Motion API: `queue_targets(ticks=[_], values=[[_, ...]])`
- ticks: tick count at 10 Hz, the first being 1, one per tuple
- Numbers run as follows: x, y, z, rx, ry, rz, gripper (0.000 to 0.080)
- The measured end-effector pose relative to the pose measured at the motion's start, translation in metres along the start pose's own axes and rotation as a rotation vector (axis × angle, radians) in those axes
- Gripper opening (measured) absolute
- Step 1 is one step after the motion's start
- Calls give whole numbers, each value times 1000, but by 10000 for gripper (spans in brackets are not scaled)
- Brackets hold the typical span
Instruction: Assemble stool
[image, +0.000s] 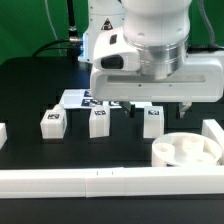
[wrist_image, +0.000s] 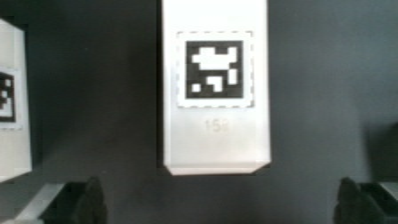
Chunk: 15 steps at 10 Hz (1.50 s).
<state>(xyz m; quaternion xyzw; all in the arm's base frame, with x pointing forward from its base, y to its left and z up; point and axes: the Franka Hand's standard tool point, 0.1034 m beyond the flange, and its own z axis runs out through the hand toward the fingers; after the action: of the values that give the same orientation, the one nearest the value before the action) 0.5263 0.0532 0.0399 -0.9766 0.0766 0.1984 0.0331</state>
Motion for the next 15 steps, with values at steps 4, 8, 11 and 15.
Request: queue_targets(ticks=[4, 8, 11, 15], values=[[-10, 1, 5, -27, -304, -10, 649], [-16, 6, 16, -39, -515, -25, 649], [-16, 6, 28, -46, -603, -33, 649], [-10, 4, 36, -44, -568, -35, 649]])
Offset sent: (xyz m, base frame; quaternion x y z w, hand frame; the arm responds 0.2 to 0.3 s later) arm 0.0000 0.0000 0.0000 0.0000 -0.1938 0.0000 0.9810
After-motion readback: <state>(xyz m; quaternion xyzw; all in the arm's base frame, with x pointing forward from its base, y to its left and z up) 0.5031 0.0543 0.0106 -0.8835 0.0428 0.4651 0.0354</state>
